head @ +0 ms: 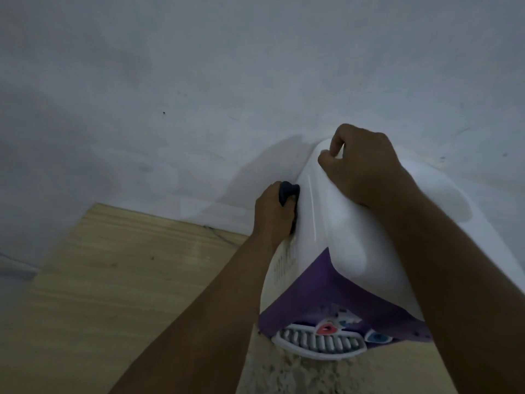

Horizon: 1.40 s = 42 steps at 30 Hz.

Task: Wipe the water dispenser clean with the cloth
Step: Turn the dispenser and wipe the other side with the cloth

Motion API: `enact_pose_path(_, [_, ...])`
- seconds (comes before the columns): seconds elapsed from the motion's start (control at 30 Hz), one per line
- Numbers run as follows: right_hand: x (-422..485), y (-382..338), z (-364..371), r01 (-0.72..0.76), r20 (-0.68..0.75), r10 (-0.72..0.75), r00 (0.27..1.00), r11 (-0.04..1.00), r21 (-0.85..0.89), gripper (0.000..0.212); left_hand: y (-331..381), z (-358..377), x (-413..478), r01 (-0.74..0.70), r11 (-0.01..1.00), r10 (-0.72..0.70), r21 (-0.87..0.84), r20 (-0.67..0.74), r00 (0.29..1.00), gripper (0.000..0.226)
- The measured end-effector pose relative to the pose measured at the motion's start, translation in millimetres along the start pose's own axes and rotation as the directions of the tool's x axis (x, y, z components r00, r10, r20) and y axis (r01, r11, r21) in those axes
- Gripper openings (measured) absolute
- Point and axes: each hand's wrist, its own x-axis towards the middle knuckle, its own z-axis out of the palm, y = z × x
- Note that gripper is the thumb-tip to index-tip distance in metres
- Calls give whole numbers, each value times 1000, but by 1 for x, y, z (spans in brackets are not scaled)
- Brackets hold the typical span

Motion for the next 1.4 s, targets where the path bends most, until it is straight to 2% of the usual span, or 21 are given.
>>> enact_pose_path(0.1, [-3, -1, 0, 32, -10, -32, 999, 1000, 0, 17, 19, -3, -9, -74, 988, 69, -137, -41, 997, 12])
enact_pose_path(0.2, [-5, -3, -3, 47, 2, -47, 999, 999, 1, 18, 34, -15, -18, -172, 981, 174, -92, 10, 985, 14])
enact_pose_path(0.3, [-6, -5, -5, 28, 24, -27, 999, 1000, -9, 17, 35, -27, -37, -209, 975, 215, -78, 69, 974, 10])
enact_pose_path(0.47, [-10, -11, -11, 18, 62, -16, 998, 999, -34, 17, 34, -55, -64, -187, 963, 238, -193, 288, 928, 9])
enact_pose_path(0.57, [-11, -12, -12, 36, 63, -33, 997, 999, -38, 17, 35, -64, -60, -189, 965, 245, -182, 366, 898, 9])
enact_pose_path(0.8, [-11, -11, -11, 58, 50, -55, 997, 997, -51, 18, 41, -35, -15, -176, 984, 168, 30, 188, 968, 8])
enact_pose_path(1.0, [-10, -10, -11, 101, 53, -98, 994, 993, -59, 19, 35, -15, 30, -62, 993, 57, 97, 53, 997, 16])
enact_pose_path(1.3, [-11, -10, -10, 110, 41, -107, 993, 991, -73, 19, -25, -4, 8, 94, 983, -110, 157, 90, 990, 20])
enact_pose_path(1.4, [-11, -11, -10, 101, 50, -98, 994, 992, -76, 19, -28, -7, 1, 130, 987, -139, 94, 102, 985, 21])
